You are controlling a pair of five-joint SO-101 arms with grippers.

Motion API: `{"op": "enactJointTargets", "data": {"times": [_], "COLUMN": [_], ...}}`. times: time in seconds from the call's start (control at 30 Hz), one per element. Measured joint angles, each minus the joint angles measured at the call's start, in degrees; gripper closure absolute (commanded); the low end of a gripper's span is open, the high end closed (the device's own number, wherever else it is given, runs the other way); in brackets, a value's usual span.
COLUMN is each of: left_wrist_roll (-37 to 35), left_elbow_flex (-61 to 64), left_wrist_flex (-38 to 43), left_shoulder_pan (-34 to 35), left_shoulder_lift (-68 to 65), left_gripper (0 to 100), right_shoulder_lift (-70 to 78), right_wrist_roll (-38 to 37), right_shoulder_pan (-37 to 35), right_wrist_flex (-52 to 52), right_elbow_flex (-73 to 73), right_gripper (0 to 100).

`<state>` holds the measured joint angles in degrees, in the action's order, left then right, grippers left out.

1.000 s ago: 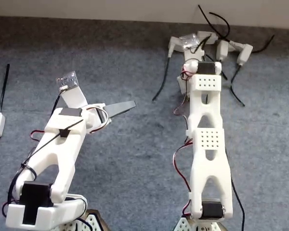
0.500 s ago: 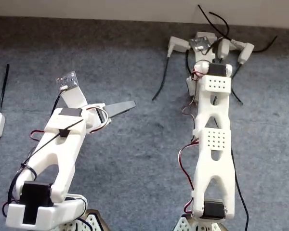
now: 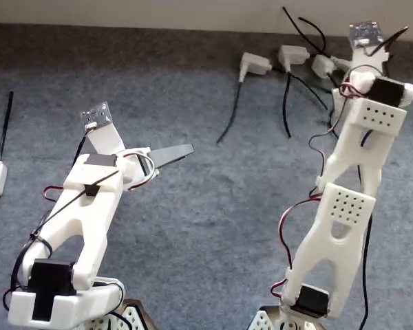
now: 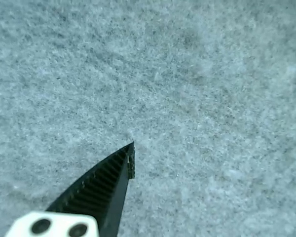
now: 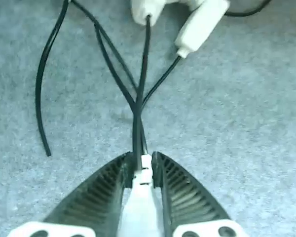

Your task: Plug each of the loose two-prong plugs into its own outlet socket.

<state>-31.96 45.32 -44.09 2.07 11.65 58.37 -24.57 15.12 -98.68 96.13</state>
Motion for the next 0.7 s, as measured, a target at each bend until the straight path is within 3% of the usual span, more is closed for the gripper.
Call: {"op": "enactJointTargets", "data": {"times": [0.33, 0.5, 0.7], "left_wrist_roll": [0.00, 0.00, 0.00], "left_elbow_flex": [0.00, 0.00, 0.00], "left_wrist_flex": [0.00, 0.00, 0.00], "left_shoulder_pan": [0.00, 0.00, 0.00], "left_shoulder_lift": [0.00, 0.00, 0.00], "left_gripper": [30, 30, 30], "right_shoulder_lift": [-16.18, -22.15, -26.02], "right_wrist_roll": [0.00, 5.89, 13.80], "right_shoulder_pan": [-1.05, -8.70, -23.12], "right_wrist_flex": [-0.09, -0.09, -0.09], "right_elbow_flex": [0.00, 0.00, 0.00], "right_gripper": [95.1, 95.1, 95.1]}}
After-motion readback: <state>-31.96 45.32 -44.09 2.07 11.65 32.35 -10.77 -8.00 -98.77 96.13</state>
